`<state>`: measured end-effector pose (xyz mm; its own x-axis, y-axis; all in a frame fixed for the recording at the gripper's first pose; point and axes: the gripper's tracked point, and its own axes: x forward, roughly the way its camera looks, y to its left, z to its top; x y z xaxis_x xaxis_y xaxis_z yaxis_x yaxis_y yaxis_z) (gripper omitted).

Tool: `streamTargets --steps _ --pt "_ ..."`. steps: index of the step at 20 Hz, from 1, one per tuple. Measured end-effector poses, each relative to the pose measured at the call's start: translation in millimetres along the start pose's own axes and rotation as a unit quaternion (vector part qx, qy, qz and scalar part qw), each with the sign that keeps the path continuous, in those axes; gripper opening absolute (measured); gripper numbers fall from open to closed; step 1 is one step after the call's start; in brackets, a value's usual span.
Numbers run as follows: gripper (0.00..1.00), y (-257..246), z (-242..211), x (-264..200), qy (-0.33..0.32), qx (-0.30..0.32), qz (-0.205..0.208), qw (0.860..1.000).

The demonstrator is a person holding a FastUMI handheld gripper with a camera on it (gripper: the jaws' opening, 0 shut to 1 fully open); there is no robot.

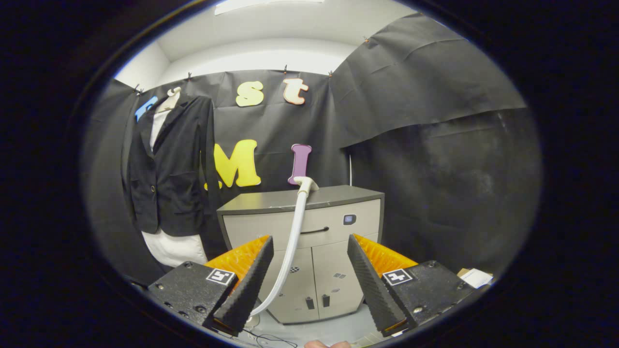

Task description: Iron the clothes twice with a garment steamer, once on the left side and once on the right side.

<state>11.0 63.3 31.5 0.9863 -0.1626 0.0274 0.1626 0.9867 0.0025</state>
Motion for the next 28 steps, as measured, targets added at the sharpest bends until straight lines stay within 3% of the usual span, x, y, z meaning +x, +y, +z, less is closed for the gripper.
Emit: streamTargets --steps 13,19,28 --pt "0.96 34 52 133 0.011 0.017 0.097 0.995" --pt "0.96 36 56 193 0.071 0.014 0.14 0.988" --pt "0.96 29 91 300 0.134 0.041 0.144 0.98"
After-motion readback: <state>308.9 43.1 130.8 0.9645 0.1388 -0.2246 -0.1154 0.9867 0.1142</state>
